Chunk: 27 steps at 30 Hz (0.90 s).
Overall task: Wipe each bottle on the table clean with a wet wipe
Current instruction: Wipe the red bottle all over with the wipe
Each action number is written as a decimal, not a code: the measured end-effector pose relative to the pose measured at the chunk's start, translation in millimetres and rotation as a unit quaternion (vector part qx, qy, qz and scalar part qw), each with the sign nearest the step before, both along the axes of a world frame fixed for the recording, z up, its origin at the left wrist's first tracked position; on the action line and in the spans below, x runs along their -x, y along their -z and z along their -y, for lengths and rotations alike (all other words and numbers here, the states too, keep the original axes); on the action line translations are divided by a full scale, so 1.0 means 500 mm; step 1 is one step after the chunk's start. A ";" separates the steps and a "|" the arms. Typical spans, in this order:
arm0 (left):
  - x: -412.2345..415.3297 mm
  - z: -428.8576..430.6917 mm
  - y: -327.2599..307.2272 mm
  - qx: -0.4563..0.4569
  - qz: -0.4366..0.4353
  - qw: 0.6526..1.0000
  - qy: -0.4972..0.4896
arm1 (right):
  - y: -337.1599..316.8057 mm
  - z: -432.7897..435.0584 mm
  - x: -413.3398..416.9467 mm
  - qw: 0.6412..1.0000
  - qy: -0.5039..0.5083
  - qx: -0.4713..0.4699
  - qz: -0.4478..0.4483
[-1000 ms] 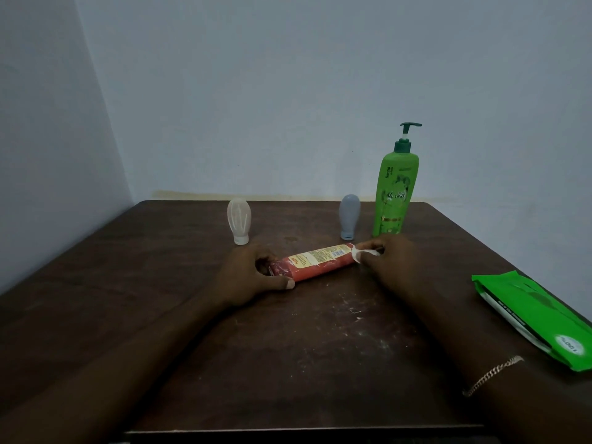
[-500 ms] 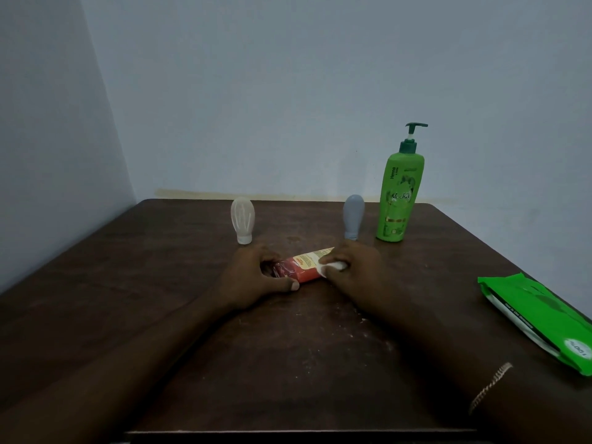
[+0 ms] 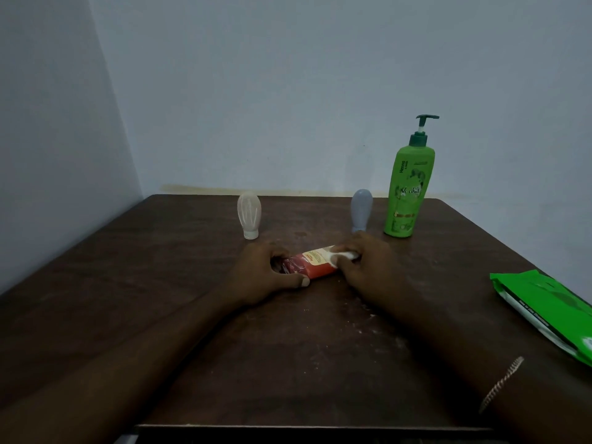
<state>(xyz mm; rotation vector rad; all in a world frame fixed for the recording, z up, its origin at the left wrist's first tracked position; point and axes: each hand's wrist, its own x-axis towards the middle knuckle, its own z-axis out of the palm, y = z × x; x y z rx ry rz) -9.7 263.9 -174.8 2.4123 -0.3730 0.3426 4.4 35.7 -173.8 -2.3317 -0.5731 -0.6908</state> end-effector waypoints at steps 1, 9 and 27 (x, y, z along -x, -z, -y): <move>0.000 0.003 0.000 0.003 0.004 1.000 0.001 | 0.001 -0.006 0.005 1.000 -0.015 0.020 0.001; 0.004 0.009 0.002 -0.008 0.020 1.000 -0.001 | -0.008 -0.026 0.016 0.998 -0.038 0.052 -0.012; -0.010 0.001 0.025 -0.028 0.061 0.998 -0.007 | -0.002 -0.028 0.013 0.997 -0.026 0.073 -0.023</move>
